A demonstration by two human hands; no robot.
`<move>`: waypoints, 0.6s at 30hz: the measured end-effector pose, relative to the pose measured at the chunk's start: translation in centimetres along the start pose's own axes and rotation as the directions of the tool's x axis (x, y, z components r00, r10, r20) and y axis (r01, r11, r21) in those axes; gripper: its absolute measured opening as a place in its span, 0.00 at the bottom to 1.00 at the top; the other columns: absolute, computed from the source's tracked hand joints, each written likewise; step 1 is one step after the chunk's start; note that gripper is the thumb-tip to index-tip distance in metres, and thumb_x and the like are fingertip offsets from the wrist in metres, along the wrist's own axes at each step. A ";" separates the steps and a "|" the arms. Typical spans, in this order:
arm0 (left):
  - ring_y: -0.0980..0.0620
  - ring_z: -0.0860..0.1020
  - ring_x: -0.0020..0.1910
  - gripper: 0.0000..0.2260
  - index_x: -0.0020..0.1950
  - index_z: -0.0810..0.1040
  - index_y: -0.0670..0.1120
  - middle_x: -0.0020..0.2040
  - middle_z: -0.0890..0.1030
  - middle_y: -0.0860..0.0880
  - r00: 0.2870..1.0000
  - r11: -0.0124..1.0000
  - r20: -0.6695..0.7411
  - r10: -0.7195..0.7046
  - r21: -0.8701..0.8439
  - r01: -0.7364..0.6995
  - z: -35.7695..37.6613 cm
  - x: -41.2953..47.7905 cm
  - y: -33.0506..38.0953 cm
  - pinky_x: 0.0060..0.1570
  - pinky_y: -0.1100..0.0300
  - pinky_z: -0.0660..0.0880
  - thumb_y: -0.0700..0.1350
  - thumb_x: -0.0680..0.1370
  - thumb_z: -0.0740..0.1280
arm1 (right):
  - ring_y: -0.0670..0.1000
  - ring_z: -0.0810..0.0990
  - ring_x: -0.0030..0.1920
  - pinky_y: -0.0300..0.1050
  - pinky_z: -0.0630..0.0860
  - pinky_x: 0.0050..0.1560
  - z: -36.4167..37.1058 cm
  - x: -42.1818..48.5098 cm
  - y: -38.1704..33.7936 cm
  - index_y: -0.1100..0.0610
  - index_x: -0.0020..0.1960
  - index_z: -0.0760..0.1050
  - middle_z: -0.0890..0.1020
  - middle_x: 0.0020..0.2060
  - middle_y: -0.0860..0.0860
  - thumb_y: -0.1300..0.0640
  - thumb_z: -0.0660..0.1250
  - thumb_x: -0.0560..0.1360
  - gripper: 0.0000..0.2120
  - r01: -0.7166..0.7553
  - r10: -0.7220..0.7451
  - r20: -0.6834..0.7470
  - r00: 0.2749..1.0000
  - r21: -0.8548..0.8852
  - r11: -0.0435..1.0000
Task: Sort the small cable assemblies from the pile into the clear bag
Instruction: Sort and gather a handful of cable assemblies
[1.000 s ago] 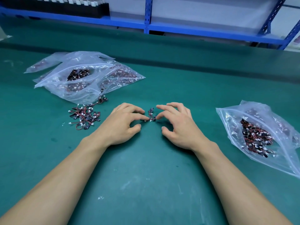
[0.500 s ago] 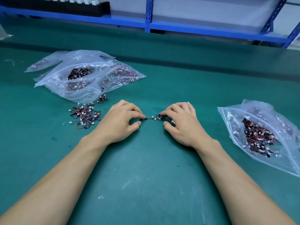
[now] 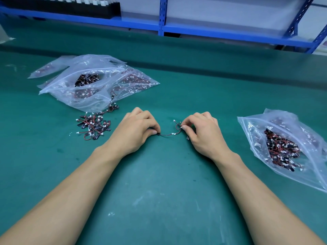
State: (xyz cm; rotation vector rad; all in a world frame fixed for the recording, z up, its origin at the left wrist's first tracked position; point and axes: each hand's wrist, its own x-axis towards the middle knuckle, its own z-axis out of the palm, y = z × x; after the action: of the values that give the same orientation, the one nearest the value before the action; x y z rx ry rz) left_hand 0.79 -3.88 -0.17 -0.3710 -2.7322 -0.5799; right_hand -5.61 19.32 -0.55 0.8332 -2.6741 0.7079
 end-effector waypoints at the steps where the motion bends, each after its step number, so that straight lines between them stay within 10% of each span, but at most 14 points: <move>1: 0.51 0.69 0.51 0.04 0.50 0.84 0.53 0.48 0.78 0.56 1.000 1.000 -0.002 0.007 0.004 -0.007 0.1 0.2 0.2 0.56 0.53 0.66 0.45 0.78 0.71 | 0.50 0.69 0.51 0.49 0.63 0.60 0.0 0.0 -0.1 0.50 0.49 0.79 0.79 0.43 0.42 0.53 0.66 0.80 0.03 -0.012 0.012 -0.007 1.000 0.019 1.000; 11: 0.55 0.66 0.51 0.06 0.52 0.84 0.58 0.47 0.76 0.59 0.999 0.999 -0.021 -0.040 -0.014 0.039 0.3 0.3 0.3 0.54 0.55 0.64 0.55 0.78 0.69 | 0.47 0.72 0.51 0.58 0.73 0.58 -0.5 0.0 -0.6 0.51 0.47 0.79 0.76 0.39 0.35 0.55 0.66 0.80 0.04 -0.133 0.160 -0.068 0.985 0.297 0.946; 18: 0.54 0.65 0.50 0.05 0.51 0.85 0.57 0.47 0.78 0.59 0.994 0.995 -0.044 -0.097 0.007 0.097 0.2 0.5 -0.3 0.54 0.54 0.65 0.49 0.78 0.71 | 0.38 0.72 0.49 0.44 0.69 0.49 -0.5 -0.1 -0.5 0.49 0.44 0.79 0.78 0.36 0.35 0.56 0.67 0.80 0.06 -0.121 0.162 -0.089 0.983 0.356 0.926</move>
State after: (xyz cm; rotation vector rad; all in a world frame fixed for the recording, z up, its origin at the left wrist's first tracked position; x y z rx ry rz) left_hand 0.24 -3.99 -0.25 -0.2220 -2.7221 -0.5928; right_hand -5.14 19.27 0.04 0.6531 -2.5578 1.2560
